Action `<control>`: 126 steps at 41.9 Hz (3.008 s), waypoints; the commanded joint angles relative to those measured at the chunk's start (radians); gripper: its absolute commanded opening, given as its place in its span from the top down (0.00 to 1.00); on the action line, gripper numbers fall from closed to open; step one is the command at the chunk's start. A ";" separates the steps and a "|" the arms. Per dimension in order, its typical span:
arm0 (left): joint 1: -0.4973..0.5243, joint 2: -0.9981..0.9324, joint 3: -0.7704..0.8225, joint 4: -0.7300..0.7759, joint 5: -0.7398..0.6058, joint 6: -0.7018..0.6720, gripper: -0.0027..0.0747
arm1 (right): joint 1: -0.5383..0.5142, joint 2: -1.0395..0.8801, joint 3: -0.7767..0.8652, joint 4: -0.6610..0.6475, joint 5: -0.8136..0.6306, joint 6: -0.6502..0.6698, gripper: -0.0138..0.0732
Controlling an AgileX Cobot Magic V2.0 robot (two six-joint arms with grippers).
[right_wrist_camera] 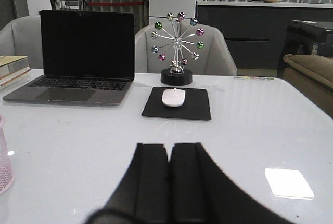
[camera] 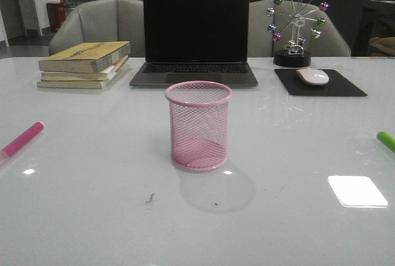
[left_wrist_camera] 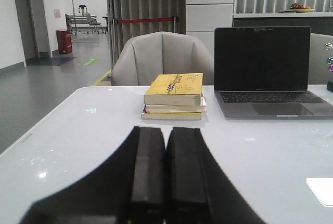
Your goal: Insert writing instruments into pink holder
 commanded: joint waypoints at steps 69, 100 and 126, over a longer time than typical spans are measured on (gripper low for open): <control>-0.005 0.305 -0.757 -0.070 0.435 -0.003 0.85 | -0.004 0.293 -0.770 0.006 0.427 -0.006 0.78; -0.005 0.692 -0.728 -0.068 0.636 0.040 0.58 | -0.004 0.822 -0.708 0.001 0.637 -0.006 0.58; -0.496 0.692 -0.714 -0.204 0.600 0.169 0.22 | -0.009 1.511 -1.024 0.007 0.597 0.010 0.30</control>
